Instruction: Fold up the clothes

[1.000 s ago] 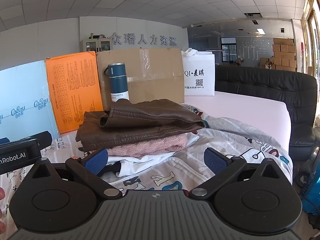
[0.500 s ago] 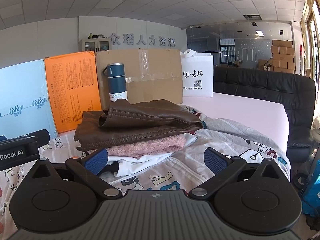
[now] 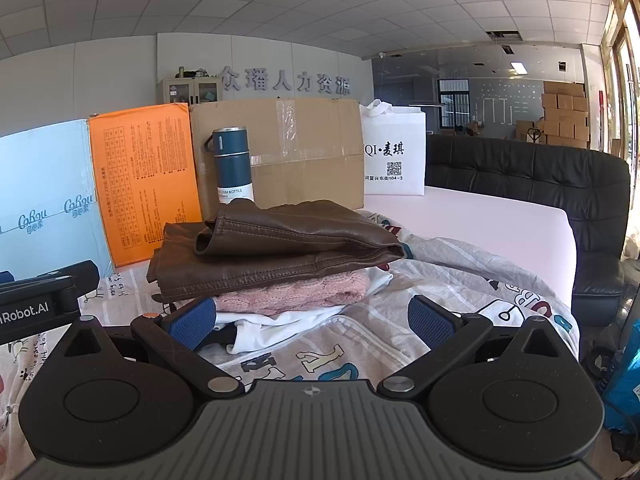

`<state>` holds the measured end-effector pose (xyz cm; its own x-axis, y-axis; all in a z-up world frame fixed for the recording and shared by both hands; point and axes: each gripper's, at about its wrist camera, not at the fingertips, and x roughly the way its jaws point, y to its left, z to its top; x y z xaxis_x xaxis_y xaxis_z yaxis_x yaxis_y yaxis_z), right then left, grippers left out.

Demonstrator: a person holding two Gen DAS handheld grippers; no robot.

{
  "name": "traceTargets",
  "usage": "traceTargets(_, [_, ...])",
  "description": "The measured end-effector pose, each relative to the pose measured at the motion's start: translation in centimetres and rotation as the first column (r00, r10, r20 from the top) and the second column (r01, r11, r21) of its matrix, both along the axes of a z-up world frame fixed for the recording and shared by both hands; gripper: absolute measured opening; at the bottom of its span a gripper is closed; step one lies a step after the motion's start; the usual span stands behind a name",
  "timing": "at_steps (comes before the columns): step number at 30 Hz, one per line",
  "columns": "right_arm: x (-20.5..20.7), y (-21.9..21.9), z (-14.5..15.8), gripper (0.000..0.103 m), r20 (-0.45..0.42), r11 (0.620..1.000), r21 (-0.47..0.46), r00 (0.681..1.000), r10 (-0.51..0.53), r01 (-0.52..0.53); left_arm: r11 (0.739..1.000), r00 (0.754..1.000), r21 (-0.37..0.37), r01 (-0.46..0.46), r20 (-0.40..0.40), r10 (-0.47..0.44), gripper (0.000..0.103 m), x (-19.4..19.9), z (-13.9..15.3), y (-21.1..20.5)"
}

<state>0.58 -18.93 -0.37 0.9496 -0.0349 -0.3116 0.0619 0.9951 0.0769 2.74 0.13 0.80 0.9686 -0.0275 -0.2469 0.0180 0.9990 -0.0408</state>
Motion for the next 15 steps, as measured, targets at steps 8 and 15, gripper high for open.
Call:
traceTargets(8, [-0.03, -0.03, 0.00, 0.103, 0.001, 1.000, 0.001, 1.000, -0.001, 0.001, 1.000, 1.000, 0.002, 0.004, -0.003, -0.004, 0.103, -0.05, 0.01, -0.03])
traceTargets(15, [-0.09, -0.06, 0.02, 0.103, 0.001, 1.000, 0.001, 1.000, 0.000, 0.000, 1.000, 1.000, 0.002, 0.008, -0.003, -0.008, 0.103, -0.06, -0.02, -0.06])
